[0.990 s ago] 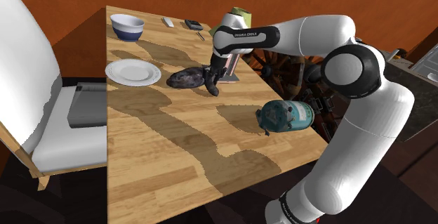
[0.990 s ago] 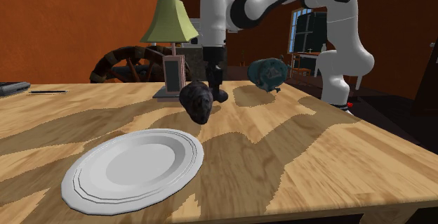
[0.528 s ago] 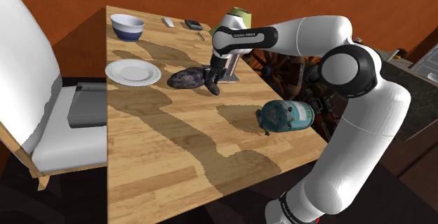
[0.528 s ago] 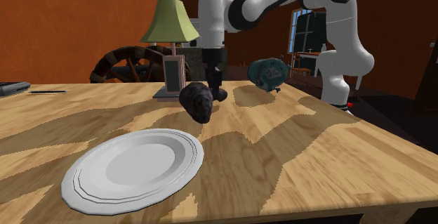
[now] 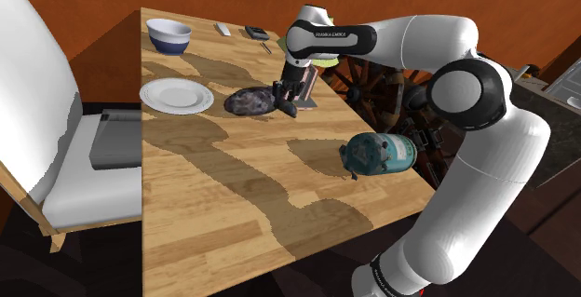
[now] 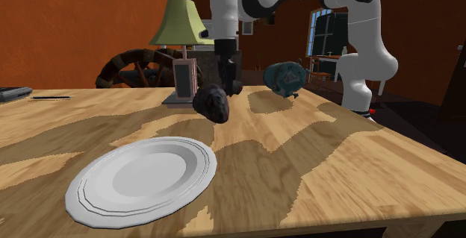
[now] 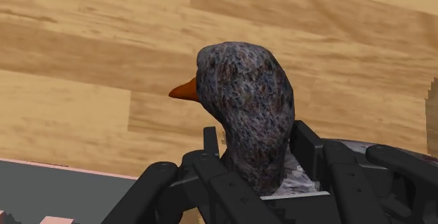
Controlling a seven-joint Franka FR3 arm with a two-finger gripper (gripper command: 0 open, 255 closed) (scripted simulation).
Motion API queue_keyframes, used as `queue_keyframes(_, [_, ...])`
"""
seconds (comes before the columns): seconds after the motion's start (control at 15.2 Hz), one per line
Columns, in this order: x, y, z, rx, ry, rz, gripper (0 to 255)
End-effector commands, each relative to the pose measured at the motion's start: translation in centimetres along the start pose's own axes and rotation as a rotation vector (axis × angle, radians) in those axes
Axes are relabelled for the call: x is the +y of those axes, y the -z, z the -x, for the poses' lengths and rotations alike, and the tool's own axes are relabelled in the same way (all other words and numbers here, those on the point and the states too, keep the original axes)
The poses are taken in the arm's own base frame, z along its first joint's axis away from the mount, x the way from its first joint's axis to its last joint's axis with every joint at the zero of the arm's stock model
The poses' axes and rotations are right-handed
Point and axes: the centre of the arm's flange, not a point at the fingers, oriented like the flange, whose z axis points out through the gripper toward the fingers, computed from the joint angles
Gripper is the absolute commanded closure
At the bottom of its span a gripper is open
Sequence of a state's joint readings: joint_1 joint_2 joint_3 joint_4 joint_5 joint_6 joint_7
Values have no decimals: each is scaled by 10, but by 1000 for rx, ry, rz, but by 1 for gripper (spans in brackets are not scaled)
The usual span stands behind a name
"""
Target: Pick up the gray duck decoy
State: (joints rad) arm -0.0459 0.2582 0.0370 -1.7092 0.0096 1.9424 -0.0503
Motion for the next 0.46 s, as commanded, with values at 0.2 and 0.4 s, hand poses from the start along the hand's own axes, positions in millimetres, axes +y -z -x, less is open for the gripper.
queue_keyframes(0.2, [-1, 28, 1, 2, 0, 0, 255])
queue_keyframes(0.4, [-1, 34, 1, 2, 0, 0, 255])
